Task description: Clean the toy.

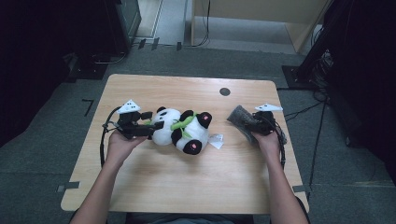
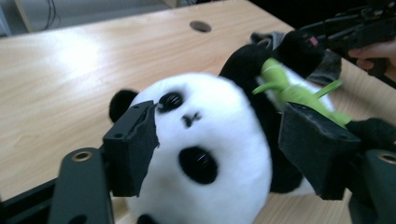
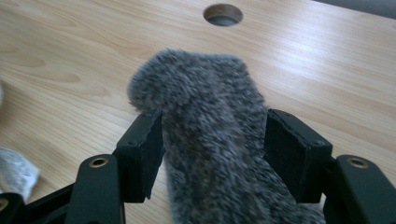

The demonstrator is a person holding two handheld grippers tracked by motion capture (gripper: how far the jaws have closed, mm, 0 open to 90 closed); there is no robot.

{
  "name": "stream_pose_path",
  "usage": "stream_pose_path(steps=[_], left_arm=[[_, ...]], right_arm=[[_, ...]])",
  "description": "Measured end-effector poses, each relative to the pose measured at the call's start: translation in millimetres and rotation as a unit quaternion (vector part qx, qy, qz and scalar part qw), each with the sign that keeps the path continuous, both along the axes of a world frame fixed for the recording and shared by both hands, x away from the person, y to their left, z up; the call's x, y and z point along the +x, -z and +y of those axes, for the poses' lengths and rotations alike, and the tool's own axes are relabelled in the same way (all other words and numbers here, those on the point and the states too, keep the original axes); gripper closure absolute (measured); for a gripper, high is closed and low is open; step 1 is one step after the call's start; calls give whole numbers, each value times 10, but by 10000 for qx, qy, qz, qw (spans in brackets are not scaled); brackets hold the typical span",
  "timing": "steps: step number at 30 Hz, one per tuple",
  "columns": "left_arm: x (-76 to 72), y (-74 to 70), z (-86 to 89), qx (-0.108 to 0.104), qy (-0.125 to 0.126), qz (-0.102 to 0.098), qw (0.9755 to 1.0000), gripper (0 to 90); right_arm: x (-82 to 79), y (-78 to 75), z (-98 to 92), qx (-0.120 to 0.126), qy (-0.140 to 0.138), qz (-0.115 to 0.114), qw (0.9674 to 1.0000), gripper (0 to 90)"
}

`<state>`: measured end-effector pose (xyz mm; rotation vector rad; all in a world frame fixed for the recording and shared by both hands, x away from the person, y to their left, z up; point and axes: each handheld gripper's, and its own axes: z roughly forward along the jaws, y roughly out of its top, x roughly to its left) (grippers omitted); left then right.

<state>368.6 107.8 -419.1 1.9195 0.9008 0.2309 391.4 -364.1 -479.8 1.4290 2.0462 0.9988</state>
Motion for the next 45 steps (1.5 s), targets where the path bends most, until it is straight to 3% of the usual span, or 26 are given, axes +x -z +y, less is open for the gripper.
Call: stream_pose_path(steps=[4, 9, 15, 17, 21, 27, 36, 41, 45], left_arm=[[26, 59, 88, 53, 24, 24, 10000, 263], [44, 147, 170, 94, 19, 51, 9999, 206], [59, 298, 284, -45, -91, 109, 9999, 98], [65, 329, 314, -115, -82, 131, 9998, 93], [69, 364, 337, -2, -12, 135, 9999, 81], [80, 435, 287, -173, 162, 209, 9995, 81], [137, 586, 53, 30, 549, 216, 9983, 33], [103, 648, -46, 344, 528, 79, 9980, 0], [84, 670, -59, 314, 427, 9, 9986, 0]], right_arm=[[9, 23, -58, 175, 36, 117, 9998, 362], [6, 44, -110, 273, 2, 89, 9996, 244], [33, 113, -106, 142, -100, 211, 9996, 227], [43, 138, -111, 153, -102, 274, 9995, 246], [76, 207, -116, 57, -142, 409, 9990, 298], [108, 271, -105, 86, -168, 418, 9989, 367], [114, 296, -81, 30, -164, 392, 9991, 413], [118, 304, -82, -11, -164, 401, 9991, 448], [119, 303, -92, -1, -137, 425, 9990, 499]])
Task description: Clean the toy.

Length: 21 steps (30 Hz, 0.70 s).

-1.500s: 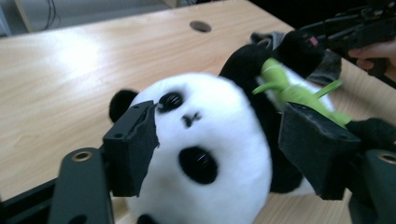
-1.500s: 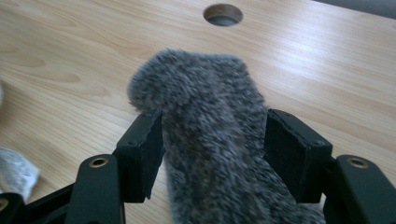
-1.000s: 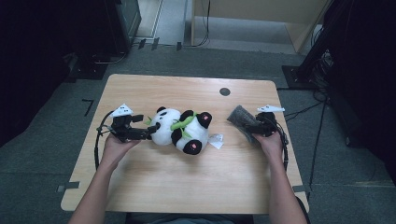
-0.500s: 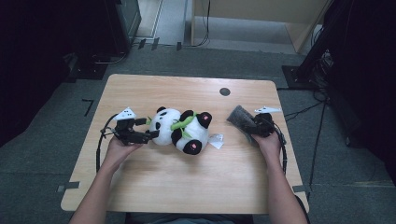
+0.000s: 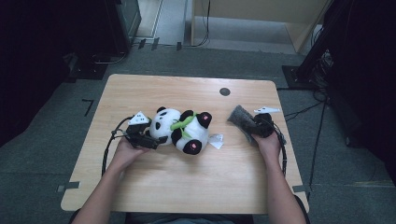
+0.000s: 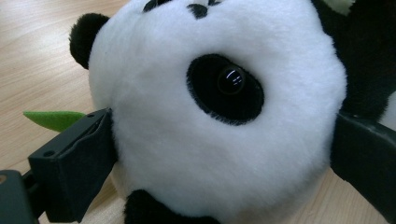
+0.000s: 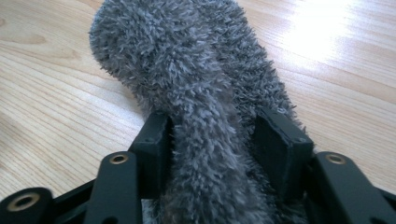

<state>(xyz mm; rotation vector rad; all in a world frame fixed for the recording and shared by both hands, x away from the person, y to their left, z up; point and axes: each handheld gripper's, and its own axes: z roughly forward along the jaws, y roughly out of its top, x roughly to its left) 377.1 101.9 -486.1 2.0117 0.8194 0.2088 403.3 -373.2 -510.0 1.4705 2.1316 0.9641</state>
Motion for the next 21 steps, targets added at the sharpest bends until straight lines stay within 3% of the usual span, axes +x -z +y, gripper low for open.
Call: stream_pose_path(steps=[6, 13, 17, 21], left_arm=[[-20, 35, 14, -153, -105, -6, 9998, 80], [-114, 13, -13, -18, -295, -51, 9995, 224], [-224, -34, -77, 106, -478, 53, 9988, 258], [-270, -51, -107, 76, -635, 121, 9979, 266]], right_arm=[[7, -1, -3, 57, 69, 62, 9999, 556], [6, -15, -33, 217, 129, 148, 9996, 677], [-9, -90, -26, 311, 161, 204, 9992, 736], [-25, -153, -11, 382, 166, 155, 9990, 741]])
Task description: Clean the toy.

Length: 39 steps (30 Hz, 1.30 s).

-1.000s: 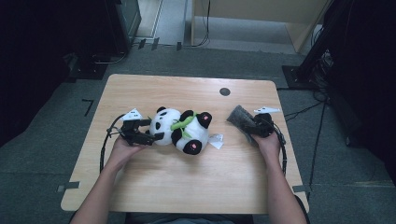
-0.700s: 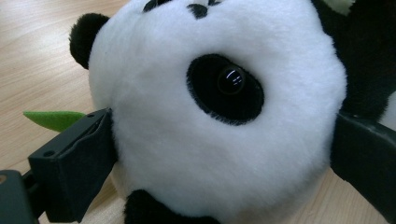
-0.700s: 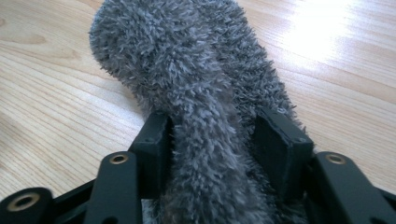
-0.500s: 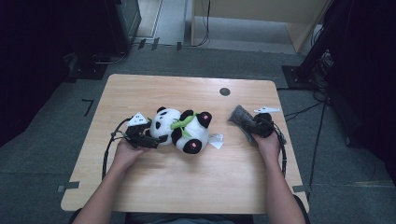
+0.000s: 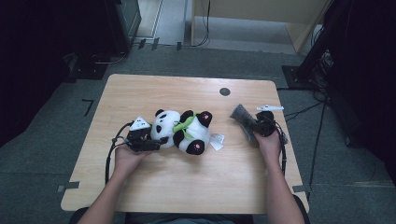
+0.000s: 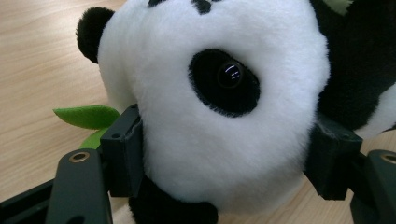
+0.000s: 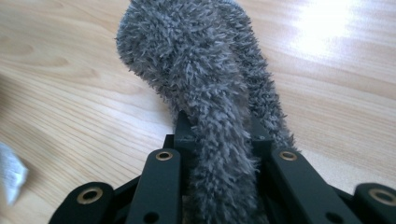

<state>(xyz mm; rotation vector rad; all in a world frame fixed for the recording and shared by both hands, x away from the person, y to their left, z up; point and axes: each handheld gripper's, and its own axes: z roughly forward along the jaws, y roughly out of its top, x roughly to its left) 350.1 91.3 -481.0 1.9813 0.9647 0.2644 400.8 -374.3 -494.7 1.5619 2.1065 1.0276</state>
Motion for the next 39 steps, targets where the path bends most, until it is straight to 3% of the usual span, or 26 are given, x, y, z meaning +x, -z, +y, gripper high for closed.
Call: stream_pose_path(steps=[3, 6, 11, 16, 21, 29, 32, 34, 36, 39], left_arm=[[-44, 4, -21, -109, -165, 36, 9998, 267], [-90, 32, -36, -192, -280, -53, 9994, 262], [-123, 77, -18, -254, -266, -174, 9992, 247], [-124, 78, -19, -273, -285, -138, 9991, 235], [-128, 78, -20, -260, -287, -127, 9992, 223], [-126, 67, -27, -233, -300, -82, 9992, 215], [-120, 59, -29, -222, -304, -48, 9993, 215], [-125, 58, -37, -224, -316, -54, 9992, 215], [-125, 59, -34, -220, -312, -58, 9993, 214], [-110, 58, -25, -236, -277, -64, 9993, 214]], right_arm=[[-10, -60, 14, 98, -4, 19, 9999, 741], [-30, -129, 43, 216, -98, -13, 9997, 738], [-86, -296, 133, 556, -269, -198, 9979, 739], [-128, -449, 361, 370, -525, -300, 9975, 739], [-137, -534, 450, 309, -623, -328, 9970, 738], [-111, -680, 580, 580, -769, -344, 9948, 739], [-73, -731, 676, 462, -827, -286, 9951, 739], [-73, -782, 731, 469, -853, -392, 9945, 738], [-43, -862, 796, 398, -836, -224, 9955, 737], [-18, -1016, 919, 261, -903, -334, 9950, 737]])
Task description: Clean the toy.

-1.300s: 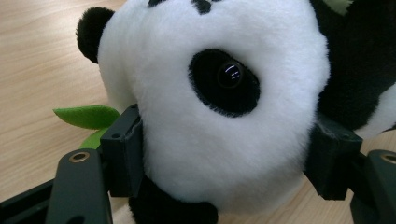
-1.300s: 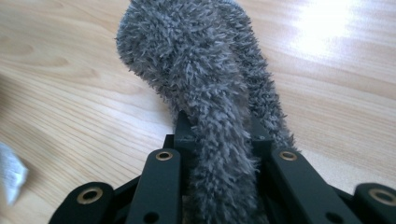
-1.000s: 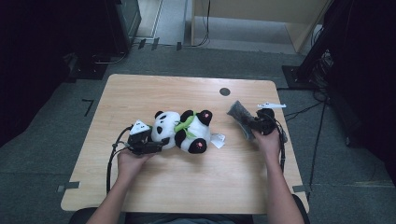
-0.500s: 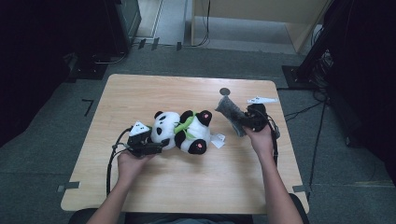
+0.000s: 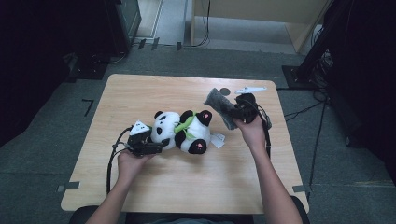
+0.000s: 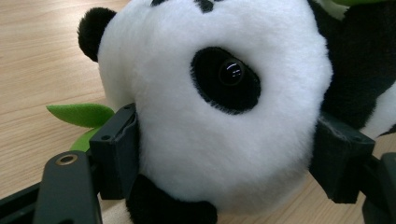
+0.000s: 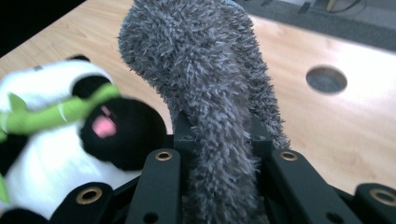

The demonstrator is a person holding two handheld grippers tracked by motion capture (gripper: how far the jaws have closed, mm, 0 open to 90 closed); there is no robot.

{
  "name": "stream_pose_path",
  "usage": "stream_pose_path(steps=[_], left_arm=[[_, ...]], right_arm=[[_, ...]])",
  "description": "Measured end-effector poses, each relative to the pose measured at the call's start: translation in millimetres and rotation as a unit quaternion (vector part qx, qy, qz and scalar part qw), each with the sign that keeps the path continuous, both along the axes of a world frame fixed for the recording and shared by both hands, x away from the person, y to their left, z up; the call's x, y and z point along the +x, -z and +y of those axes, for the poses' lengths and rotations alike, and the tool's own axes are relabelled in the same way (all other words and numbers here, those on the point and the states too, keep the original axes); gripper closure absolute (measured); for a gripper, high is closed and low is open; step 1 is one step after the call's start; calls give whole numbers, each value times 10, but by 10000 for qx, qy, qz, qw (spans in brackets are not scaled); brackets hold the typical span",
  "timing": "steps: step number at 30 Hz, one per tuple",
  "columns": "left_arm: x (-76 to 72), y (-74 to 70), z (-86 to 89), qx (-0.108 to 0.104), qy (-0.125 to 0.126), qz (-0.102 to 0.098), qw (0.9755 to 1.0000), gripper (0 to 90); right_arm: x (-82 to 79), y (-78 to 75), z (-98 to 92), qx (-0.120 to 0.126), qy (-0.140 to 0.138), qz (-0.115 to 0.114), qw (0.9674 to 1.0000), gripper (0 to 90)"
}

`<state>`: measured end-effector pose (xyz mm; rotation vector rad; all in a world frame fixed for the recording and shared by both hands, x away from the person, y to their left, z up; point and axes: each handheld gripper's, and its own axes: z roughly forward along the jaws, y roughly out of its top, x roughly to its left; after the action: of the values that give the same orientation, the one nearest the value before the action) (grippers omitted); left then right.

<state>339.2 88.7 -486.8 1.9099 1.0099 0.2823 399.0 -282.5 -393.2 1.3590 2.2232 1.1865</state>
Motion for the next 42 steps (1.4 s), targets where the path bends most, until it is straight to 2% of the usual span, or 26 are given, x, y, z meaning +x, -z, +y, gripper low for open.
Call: stream_pose_path(steps=[3, 6, 7, 8, 13, 14, 17, 22, 23, 24, 28, 33, 35, 36, 37, 38, 39, 40, 42], left_arm=[[4, 0, 1, -13, -10, -2, 10000, 211], [9, 3, 2, -34, -25, 8, 10000, 211], [10, 3, 2, -43, -36, 13, 10000, 211], [10, 3, 0, -46, -43, 13, 10000, 211], [11, 11, 4, -26, -42, 8, 10000, 199], [10, 12, 3, -22, -51, 5, 10000, 193], [0, 17, -1, -14, -53, -15, 10000, 193], [-10, 18, 2, 18, -32, -43, 10000, 196], [-13, 20, 2, 10, -31, -39, 10000, 196], [-13, 21, 3, 1, -35, -38, 10000, 196], [-17, 25, -2, -33, -68, -40, 10000, 196], [-20, 23, -6, -35, -82, -29, 10000, 196], [-19, 23, -3, -16, -68, -28, 10000, 196], [-18, 23, -2, -25, -71, -23, 10000, 196], [-17, 24, -1, -31, -79, -17, 10000, 196], [-15, 27, -2, -47, -87, -22, 9999, 196], [-12, 29, -1, -53, -90, -16, 9999, 197], [-10, 31, 1, -59, -96, 2, 9999, 197], [-10, 32, 3, -54, -94, 7, 9999, 200]], right_arm=[[57, -180, 156, -56, -119, -61, 9999, 738], [89, -245, 248, -109, -232, -36, 9997, 737], [115, -301, 353, -161, -334, 18, 9993, 734], [115, -301, 353, -161, -334, 18, 9993, 734], [174, -391, 654, -329, -626, 16, 9975, 731], [192, -411, 780, -359, -737, 18, 9966, 729], [216, -415, 900, -384, -848, 19, 9957, 728], [303, -332, 1162, -438, -1075, 127, 9932, 725], [324, -300, 1271, -429, -1161, 203, 9921, 725], [324, -300, 1271, -429, -1161, 203, 9921, 725], [344, -263, 1498, -394, -1368, 246, 9895, 721], [377, -184, 1774, -465, -1594, 352, 9855, 717], [385, -130, 1862, -476, -1738, 394, 9828, 708], [383, -98, 1903, -510, -1817, 377, 9813, 703], [392, -19, 1972, -671, -1856, 458, 9793, 695], [392, -19, 1972, -671, -1856, 458, 9793, 695], [418, 71, 2010, -753, -1896, 558, 9774, 623], [418, 71, 2010, -753, -1896, 558, 9774, 623], [428, 113, 2017, -680, -1945, 563, 9769, 562]])
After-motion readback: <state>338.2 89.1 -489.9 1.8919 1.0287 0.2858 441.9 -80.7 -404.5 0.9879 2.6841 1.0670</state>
